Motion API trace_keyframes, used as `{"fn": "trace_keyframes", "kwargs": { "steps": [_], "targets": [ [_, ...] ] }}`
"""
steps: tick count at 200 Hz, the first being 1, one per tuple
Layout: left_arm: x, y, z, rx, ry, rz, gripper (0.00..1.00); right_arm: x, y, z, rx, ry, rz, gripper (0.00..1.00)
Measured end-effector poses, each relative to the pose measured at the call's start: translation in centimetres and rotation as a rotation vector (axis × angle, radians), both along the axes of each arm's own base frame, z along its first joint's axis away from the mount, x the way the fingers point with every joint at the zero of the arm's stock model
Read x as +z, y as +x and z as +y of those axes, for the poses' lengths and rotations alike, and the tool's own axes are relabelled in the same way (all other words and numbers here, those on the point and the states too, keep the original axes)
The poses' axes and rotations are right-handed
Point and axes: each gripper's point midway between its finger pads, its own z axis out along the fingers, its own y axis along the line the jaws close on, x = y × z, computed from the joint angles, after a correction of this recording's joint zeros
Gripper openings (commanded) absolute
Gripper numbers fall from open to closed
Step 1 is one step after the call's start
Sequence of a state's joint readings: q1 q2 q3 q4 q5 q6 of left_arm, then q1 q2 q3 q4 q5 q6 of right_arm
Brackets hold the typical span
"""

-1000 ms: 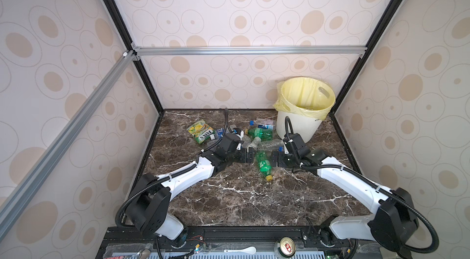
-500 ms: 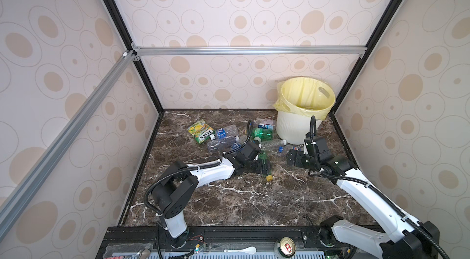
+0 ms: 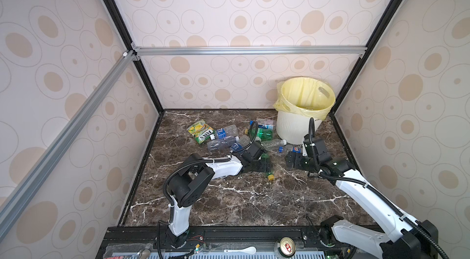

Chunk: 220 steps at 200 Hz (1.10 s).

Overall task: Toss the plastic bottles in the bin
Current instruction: 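Grasp the green Sprite bottle with the left gripper and lift it upright, then grasp the Sprite bottle's top with the right gripper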

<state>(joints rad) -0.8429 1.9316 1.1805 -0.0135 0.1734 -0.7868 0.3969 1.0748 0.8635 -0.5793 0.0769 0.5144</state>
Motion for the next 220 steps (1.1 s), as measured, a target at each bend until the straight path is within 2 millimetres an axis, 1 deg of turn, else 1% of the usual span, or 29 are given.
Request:
{"fn": "trace_keyframes", "kwargs": {
  "steps": [27,44,101,128,154,168,187,220],
  "targets": [
    [-1.0,0.2,-0.2,0.004,0.006,0.007,0.83,-0.5,-0.2,0.0,0.001,-0.002,0.010,1.00],
    [-0.9,0.4,-0.4,0.007,-0.003,0.002,0.80,-0.6,-0.2,0.0,0.002,-0.001,0.011,1.00],
    [-0.9,0.7,-0.5,0.015,-0.015,-0.019,0.59,-0.7,-0.1,0.1,0.003,0.009,0.007,1.00],
    [-0.9,0.3,-0.2,0.010,-0.027,-0.028,0.57,-0.7,0.0,0.2,0.006,0.018,0.005,1.00],
    [-0.7,-0.6,0.6,-0.001,-0.027,-0.028,0.56,-1.0,-0.1,0.6,0.006,0.045,0.010,1.00],
    [-0.2,-1.2,0.9,-0.015,-0.036,-0.036,0.55,-1.3,-0.1,0.9,0.006,0.065,0.023,1.00],
    [1.0,-1.9,1.2,-0.044,-0.065,-0.064,0.55,-1.7,-0.1,1.5,0.004,0.107,0.042,1.00],
    [3.9,-2.6,1.1,-0.102,-0.141,-0.144,0.54,-1.8,0.2,3.0,0.003,0.201,0.065,1.00]
  ]
}}
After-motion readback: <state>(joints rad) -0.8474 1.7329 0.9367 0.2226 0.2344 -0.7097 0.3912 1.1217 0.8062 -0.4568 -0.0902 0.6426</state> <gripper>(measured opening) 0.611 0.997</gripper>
